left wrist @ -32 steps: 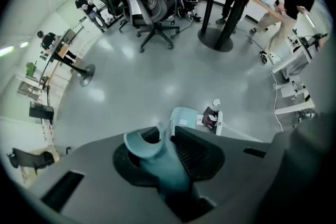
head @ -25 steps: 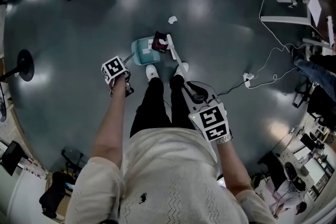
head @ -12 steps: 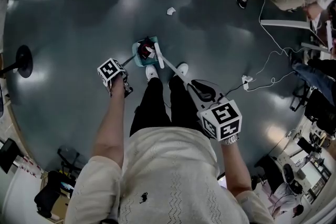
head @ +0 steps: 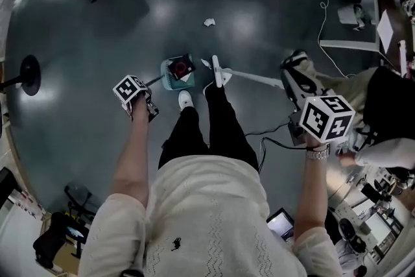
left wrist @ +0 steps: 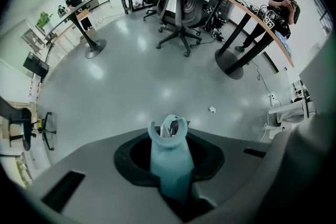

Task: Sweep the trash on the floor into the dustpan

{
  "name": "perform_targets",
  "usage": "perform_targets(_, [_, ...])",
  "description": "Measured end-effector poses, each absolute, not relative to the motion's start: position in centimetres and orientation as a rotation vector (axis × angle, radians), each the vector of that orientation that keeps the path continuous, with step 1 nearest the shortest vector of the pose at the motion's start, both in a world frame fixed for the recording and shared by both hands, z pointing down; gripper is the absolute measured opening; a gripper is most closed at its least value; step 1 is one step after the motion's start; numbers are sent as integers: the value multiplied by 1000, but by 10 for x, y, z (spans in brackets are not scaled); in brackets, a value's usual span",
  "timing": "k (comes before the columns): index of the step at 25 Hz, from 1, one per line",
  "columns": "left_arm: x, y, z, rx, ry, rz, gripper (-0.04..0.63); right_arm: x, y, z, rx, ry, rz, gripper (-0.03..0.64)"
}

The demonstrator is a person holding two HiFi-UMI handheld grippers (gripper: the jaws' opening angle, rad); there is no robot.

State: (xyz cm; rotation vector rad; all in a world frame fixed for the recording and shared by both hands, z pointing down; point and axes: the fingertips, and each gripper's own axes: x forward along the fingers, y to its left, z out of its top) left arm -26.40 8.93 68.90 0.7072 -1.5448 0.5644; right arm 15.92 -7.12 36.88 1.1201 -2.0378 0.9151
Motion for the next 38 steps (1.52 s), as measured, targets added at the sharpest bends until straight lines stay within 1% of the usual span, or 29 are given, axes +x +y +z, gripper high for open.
perform_targets(11, [-272, 5, 680, 541, -1664, 422, 94, 161, -242, 366, 1000, -2173, 703, 63])
perform_targets(16, [-268, -34, 682, 535, -1683, 445, 94, 133, -264, 401, 740, -2249, 398, 63])
perform_targets(19, [-271, -42, 685, 538, -1686, 467, 94, 103, -237, 444, 513, -2230, 200, 63])
perform_targets(22, [-282, -45, 686, 558, -1673, 485, 94, 75, -195, 467, 363, -2226, 116, 63])
perform_targets(26, [-293, -50, 690, 622, -1658, 535, 94, 48, -140, 478, 282, -2230, 140, 64])
perform_targets(30, [-302, -51, 695, 707, -1639, 599, 94, 43, -81, 488, 222, -2186, 126, 64])
perform_targets(38, [-353, -2, 697, 700, -1605, 593, 94, 19, 49, 493, 178, -2086, 154, 64])
